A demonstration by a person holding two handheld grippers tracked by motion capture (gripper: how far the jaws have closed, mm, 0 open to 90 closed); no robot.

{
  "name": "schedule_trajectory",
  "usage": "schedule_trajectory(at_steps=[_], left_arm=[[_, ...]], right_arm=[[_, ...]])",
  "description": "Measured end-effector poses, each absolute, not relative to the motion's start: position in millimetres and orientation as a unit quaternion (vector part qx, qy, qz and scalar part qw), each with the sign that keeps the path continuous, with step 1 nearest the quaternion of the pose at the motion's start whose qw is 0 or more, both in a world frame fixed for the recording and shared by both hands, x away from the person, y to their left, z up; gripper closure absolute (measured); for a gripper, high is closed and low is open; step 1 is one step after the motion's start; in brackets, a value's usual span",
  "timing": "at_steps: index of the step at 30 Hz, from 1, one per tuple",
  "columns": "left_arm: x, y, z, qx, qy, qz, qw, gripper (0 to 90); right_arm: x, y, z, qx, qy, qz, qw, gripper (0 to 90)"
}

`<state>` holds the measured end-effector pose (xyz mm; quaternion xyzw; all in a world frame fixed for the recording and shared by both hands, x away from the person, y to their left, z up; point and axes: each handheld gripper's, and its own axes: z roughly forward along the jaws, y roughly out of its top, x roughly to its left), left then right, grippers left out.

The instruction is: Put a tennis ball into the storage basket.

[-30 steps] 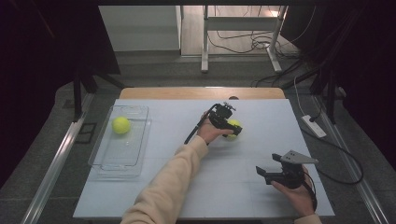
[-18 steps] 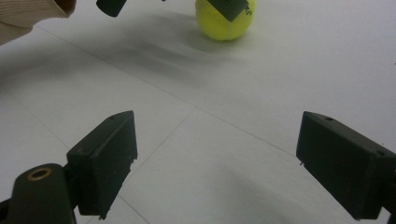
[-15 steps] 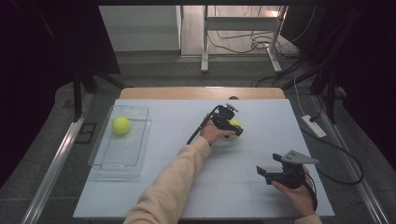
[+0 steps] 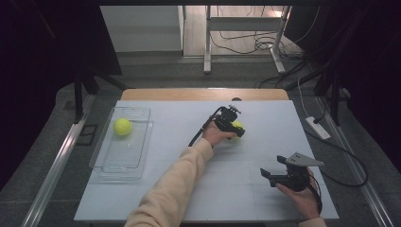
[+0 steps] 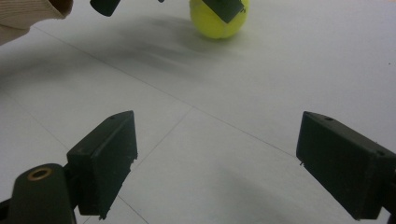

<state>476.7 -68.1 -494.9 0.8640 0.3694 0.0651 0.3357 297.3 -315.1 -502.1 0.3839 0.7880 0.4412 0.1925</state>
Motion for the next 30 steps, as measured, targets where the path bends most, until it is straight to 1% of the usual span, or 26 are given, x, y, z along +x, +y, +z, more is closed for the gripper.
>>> schedule_trajectory(at_steps=[4,20,30], left_arm=[[473.7,-65.9,-489.1,0.862,0.363,0.064,0.349,27.4],[462.1,-57.2,-475.4,0.859,0.346,0.07,0.371,27.5],[451.1,-43.0,-465.4,0.854,0.341,0.072,0.387,27.5]], right_arm=[[297.3,-315.3,-501.9,0.384,0.788,0.442,0.193,12.4],[296.9,-314.7,-501.2,0.384,0.787,0.441,0.196,12.5],[296.6,-314.1,-500.8,0.385,0.786,0.442,0.196,12.5]])
